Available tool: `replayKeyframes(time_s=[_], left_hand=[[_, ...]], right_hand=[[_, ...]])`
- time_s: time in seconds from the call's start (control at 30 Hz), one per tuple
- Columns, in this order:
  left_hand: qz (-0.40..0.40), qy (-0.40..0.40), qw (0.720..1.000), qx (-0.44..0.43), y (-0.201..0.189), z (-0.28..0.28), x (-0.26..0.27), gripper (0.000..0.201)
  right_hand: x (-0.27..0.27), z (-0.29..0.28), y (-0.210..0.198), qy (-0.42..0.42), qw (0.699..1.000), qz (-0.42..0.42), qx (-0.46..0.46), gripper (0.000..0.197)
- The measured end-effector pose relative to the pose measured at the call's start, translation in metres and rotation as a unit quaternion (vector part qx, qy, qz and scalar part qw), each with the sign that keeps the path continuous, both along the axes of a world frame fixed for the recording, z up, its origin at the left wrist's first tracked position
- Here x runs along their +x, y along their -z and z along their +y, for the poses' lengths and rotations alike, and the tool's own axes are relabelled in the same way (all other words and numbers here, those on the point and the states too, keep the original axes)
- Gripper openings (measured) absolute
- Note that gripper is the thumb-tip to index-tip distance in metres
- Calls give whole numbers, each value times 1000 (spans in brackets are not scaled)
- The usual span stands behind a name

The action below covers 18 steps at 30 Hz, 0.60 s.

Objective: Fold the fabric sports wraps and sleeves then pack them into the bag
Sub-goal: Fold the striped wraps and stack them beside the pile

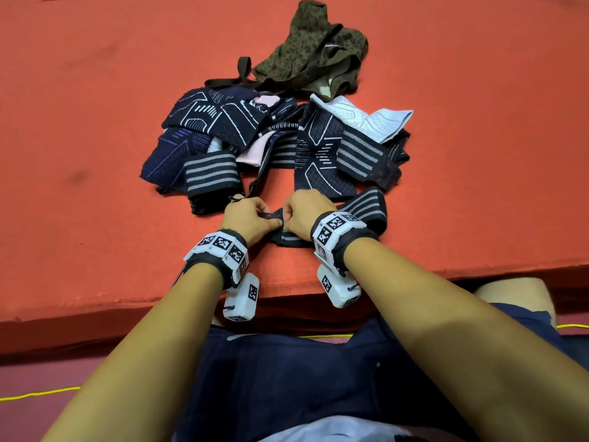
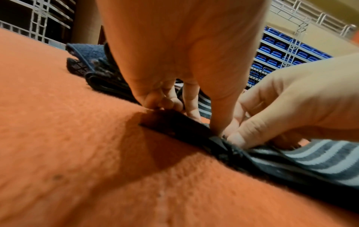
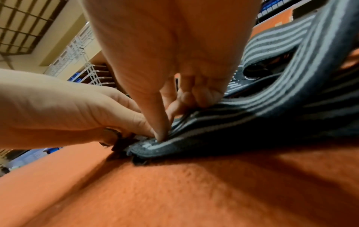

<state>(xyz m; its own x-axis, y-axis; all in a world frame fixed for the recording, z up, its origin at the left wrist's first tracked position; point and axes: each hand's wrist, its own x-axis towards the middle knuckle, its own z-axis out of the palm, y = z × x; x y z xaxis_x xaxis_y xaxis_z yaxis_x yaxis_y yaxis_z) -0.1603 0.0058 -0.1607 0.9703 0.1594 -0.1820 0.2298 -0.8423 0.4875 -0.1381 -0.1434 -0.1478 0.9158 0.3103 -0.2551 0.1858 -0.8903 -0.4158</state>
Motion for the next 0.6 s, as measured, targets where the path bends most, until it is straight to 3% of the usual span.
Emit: replayKeyframes(time_s=[0.17,0.33,0.47,0.6], left_hand=[[31,-8,998,62,-6,-3,0,32],[4,-5,996,-93,-12,-4,7,27],[20,-18,964,-265,-13,-21,8,27],[41,-7,947,-318,-12,-36,10,26]], right_hand=[[-5,-6,1,24,996,65,64,9],[-11,-14,6,33,990,81,108,21],[-13,-20,1,19,990,89,105,20],[-11,-31,-2,10,990,105,96,26]])
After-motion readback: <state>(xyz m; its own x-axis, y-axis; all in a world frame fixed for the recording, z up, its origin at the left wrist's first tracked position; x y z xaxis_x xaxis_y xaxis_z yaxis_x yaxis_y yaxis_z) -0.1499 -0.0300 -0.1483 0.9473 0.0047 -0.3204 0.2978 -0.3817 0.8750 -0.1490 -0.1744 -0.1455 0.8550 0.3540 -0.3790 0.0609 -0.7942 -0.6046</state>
